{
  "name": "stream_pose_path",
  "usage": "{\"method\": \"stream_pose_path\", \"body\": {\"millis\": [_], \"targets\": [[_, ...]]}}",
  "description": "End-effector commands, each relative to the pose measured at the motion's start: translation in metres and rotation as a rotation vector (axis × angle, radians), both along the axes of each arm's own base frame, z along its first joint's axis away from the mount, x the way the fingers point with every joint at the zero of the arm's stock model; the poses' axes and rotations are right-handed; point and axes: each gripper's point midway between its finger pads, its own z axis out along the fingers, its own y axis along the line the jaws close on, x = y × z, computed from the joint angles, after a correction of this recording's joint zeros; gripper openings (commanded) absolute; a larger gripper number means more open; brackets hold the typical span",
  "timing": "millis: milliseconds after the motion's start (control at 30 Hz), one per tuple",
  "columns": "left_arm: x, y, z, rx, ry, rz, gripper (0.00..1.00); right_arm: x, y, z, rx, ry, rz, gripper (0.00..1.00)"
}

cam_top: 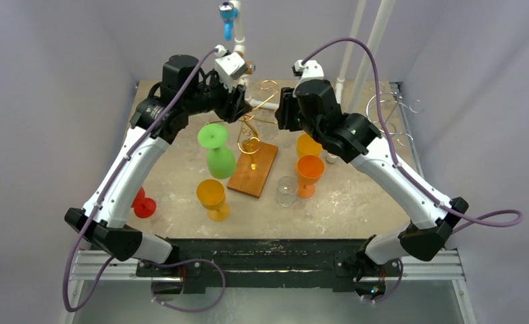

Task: Place the wine glass upside down on the wine glass rack
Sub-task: Adjust the wine rack at the center of the board.

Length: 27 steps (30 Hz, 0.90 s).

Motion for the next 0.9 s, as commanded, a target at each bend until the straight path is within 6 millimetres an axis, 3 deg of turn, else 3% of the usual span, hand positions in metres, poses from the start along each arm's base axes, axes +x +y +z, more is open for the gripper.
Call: {"method": "stream_pose_path", "body": {"millis": [0, 133, 267, 533, 867], "targets": [[-0.026, -0.003, 0.047, -0.069, -0.068, -0.08, 0.5, -0.004, 0.003, 0.0, 0.029, 0.001, 0.014, 0.24], [-0.046, -0.007, 0.029, 0.001, -0.026, -0.183, 0.49, -0.004, 0.004, -0.013, 0.022, 0.025, 0.009, 0.24], [-0.048, -0.003, -0.002, 0.135, 0.004, -0.19, 0.42, -0.004, 0.006, -0.026, 0.016, 0.048, 0.006, 0.23], [-0.014, 0.014, 0.015, 0.148, -0.083, 0.014, 0.39, -0.006, 0.006, -0.042, 0.016, 0.075, 0.003, 0.21], [-0.012, 0.016, -0.017, 0.262, -0.013, -0.023, 0.46, -0.012, -0.001, -0.065, -0.009, 0.11, -0.005, 0.2]]}}
